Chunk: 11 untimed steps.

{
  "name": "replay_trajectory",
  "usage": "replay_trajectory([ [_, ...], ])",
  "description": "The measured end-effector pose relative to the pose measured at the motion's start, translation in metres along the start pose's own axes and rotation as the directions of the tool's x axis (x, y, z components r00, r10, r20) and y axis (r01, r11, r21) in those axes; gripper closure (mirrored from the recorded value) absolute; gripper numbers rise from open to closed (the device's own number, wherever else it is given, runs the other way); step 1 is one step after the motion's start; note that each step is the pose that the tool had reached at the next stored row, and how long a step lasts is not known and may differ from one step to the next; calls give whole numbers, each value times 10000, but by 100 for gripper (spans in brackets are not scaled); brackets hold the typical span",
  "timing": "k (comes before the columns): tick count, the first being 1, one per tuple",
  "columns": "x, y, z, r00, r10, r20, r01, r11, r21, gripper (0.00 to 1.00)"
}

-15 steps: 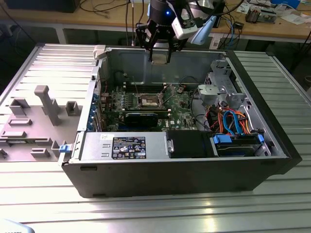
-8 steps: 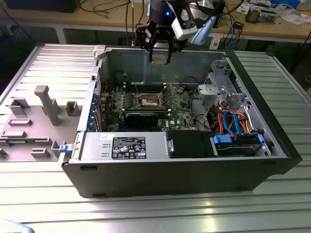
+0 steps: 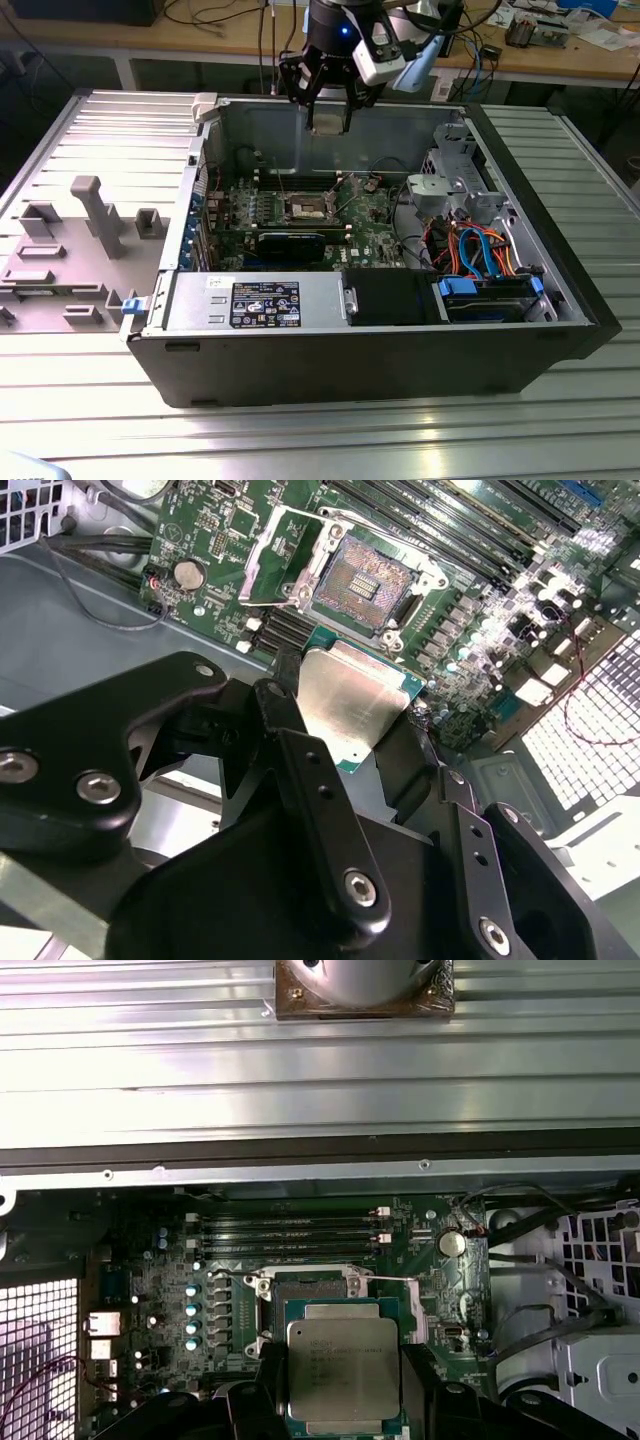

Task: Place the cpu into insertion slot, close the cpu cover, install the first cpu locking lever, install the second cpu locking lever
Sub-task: 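Place the cpu into insertion slot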

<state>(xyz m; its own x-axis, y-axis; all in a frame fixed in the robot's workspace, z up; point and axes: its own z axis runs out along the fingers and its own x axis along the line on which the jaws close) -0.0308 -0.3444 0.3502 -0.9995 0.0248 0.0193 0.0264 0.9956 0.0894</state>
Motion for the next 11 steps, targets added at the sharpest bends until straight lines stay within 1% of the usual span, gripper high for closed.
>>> replay_trajectory([
  [11,0,-2,26,10000,0,0,0,10000,1,45],
])
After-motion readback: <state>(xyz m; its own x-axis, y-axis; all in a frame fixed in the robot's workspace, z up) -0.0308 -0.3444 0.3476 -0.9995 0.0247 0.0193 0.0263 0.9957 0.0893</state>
